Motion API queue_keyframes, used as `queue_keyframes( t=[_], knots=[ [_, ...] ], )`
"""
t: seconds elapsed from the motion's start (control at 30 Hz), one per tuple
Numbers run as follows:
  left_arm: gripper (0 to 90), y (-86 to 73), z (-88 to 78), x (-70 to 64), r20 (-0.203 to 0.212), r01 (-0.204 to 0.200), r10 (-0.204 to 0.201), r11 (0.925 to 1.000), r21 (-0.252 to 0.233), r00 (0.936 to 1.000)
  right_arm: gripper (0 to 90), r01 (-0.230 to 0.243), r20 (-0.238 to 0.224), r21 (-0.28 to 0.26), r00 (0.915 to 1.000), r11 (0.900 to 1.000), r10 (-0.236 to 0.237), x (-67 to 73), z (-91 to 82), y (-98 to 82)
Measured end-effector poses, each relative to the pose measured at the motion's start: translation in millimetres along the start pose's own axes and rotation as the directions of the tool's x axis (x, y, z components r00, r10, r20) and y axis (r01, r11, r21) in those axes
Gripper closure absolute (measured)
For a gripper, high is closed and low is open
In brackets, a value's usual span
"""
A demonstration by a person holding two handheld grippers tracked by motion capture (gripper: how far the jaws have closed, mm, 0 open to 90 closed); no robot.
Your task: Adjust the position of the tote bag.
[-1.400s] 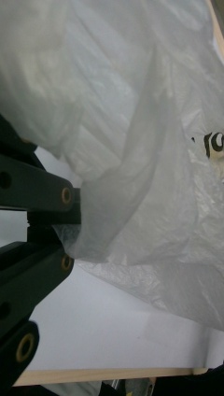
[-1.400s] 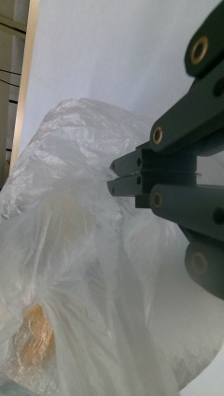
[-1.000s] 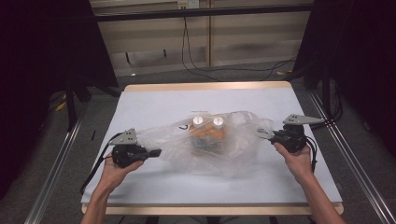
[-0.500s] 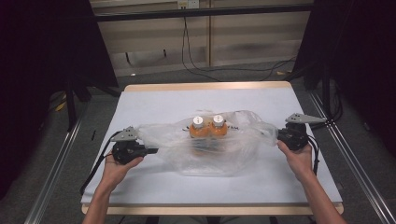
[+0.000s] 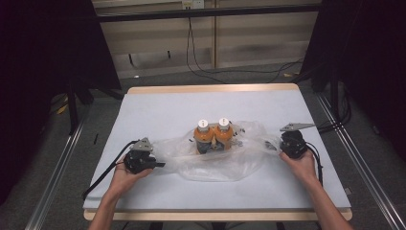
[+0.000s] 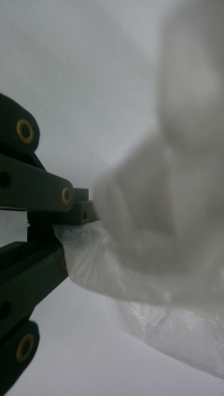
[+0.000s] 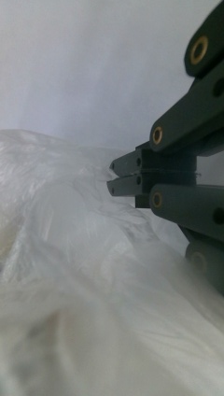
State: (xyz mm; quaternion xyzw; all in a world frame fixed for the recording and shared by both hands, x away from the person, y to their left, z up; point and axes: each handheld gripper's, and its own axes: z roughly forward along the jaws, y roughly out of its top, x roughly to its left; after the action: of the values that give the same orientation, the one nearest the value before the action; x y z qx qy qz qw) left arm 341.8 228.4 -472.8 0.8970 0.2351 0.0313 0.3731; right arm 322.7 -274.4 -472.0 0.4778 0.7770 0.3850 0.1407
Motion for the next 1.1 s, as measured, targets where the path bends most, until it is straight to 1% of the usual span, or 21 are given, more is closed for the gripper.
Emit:
queue_keyframes(
  t=[0.03, 0.1, 0.13, 0.2, 0.3, 0.37, 0.4, 0.47, 0.5, 0.53, 0.6, 0.67, 0.77, 0.83, 0.87, 0.93, 0.97, 1.0, 1.03, 1.07, 1.1],
  knots=[
    [90.0, -1.7, 3.2, -1.2, 0.007, 0.002, -0.002, 0.9999, 0.014, 1.0000, 90.0, -0.002, -0.007, 0.014, 1.0000, 1.000, 0.002, -1.0, 0.2, -4.9],
    [90.0, -2.4, 3.6, -1.4, 0.009, 0.008, -0.008, 0.9999, 0.007, 0.9999, 90.0, -0.009, -0.013, 0.052, 0.9999, 0.999, 0.009, -2.5, 3.5, -11.3],
    [90.0, -2.7, 3.9, -0.1, 0.015, 0.005, -0.005, 1.0000, 0.004, 0.9999, 90.0, -0.007, -0.022, 0.041, 0.9997, 0.999, 0.008, -3.8, 4.3, -13.0],
    [90.0, -3.3, 3.2, 0.4, 0.009, 0.011, -0.011, 0.9999, 0.005, 0.9999, 90.0, -0.024, -0.029, 0.035, 0.9993, 0.999, 0.025, -6.1, 4.9, -13.1],
    [90.0, -5.2, 4.3, 0.1, 0.023, 0.023, -0.022, 0.9995, -0.023, 0.9995, 90.0, -0.019, -0.030, 0.030, 0.9994, 0.999, 0.020, -5.7, 5.2, -13.5],
    [88.6, -5.9, 3.4, 1.2, 0.030, 0.023, -0.022, 0.9994, -0.027, 0.9993, 89.4, -0.011, -0.034, 0.027, 0.9993, 1.000, 0.012, -5.7, 4.9, -14.0],
    [85.2, -5.9, 1.2, 2.3, 0.034, 0.019, -0.018, 0.9993, -0.032, 0.9993, 85.8, 0.009, -0.043, 0.020, 0.9991, 1.000, -0.008, -6.0, 4.2, -14.2],
    [77.1, -4.9, -5.0, 1.5, 0.028, 0.035, -0.032, 0.9964, -0.078, 0.9991, 76.8, 0.003, -0.071, -0.011, 0.9975, 1.000, -0.004, -6.9, -0.4, -14.3],
    [74.1, -4.0, -8.7, 1.2, 0.025, 0.027, -0.025, 0.9966, -0.078, 0.9994, 72.0, -0.003, -0.079, -0.029, 0.9969, 1.000, 0.001, -7.4, -2.9, -13.7],
    [71.3, -3.2, -12.6, 0.5, 0.025, 0.036, -0.033, 0.9927, -0.115, 0.9991, 69.6, -0.009, -0.086, -0.043, 0.9963, 0.999, 0.006, -7.2, -5.1, -13.3],
    [61.2, -2.4, -18.5, 1.2, 0.017, 0.054, -0.052, 0.9862, -0.157, 0.9985, 60.9, -0.016, -0.098, -0.080, 0.9951, 0.997, 0.008, -6.1, -11.6, -11.2],
    [55.1, -1.6, -25.1, 0.2, 0.006, 0.062, -0.062, 0.9793, -0.193, 0.9981, 55.2, -0.021, -0.102, -0.118, 0.9947, 0.993, 0.008, -4.1, -20.0, -8.7],
    [43.2, -0.9, -34.2, 0.2, 0.001, 0.080, -0.082, 0.9700, -0.230, 0.9967, 45.7, -0.030, -0.108, -0.196, 0.9941, 0.980, 0.009, -2.6, -36.4, -3.5],
    [37.3, -1.0, -40.8, 0.6, -0.007, 0.100, -0.105, 0.9613, -0.257, 0.9944, 40.0, -0.034, -0.125, -0.225, 0.9922, 0.974, 0.006, -2.0, -44.2, 0.1],
    [35.1, -1.5, -44.2, -0.6, -0.016, 0.101, -0.109, 0.9610, -0.257, 0.9939, 37.5, -0.032, -0.125, -0.241, 0.9921, 0.970, 0.001, -0.9, -48.7, 2.2],
    [31.2, -4.7, -50.5, -4.3, -0.028, 0.104, -0.115, 0.9605, -0.258, 0.9930, 34.9, -0.026, -0.130, -0.257, 0.9915, 0.966, -0.008, 2.2, -54.4, 4.3],
    [31.2, -7.7, -55.9, -7.7, -0.055, 0.093, -0.110, 0.9634, -0.252, 0.9924, 34.9, -0.020, -0.126, -0.266, 0.9919, 0.964, -0.014, 3.9, -56.4, 4.3],
    [31.2, -9.6, -59.6, -11.7, -0.066, 0.084, -0.103, 0.9649, -0.249, 0.9925, 35.4, -0.008, -0.121, -0.267, 0.9924, 0.964, -0.025, 7.1, -59.7, 4.1],
    [30.8, -11.8, -63.5, -14.7, -0.060, 0.080, -0.098, 0.9627, -0.259, 0.9933, 36.3, 0.007, -0.107, -0.274, 0.9936, 0.962, -0.038, 10.0, -62.7, 3.0],
    [31.6, -13.4, -66.7, -17.8, -0.050, 0.086, -0.104, 0.9577, -0.275, 0.9933, 37.2, 0.012, -0.105, -0.277, 0.9936, 0.961, -0.042, 11.8, -66.1, 1.8],
    [33.0, -14.0, -69.8, -20.3, -0.051, 0.074, -0.092, 0.9565, -0.282, 0.9945, 39.8, 0.004, -0.109, -0.288, 0.9934, 0.958, -0.037, 12.7, -70.0, 0.5]
  ],
)
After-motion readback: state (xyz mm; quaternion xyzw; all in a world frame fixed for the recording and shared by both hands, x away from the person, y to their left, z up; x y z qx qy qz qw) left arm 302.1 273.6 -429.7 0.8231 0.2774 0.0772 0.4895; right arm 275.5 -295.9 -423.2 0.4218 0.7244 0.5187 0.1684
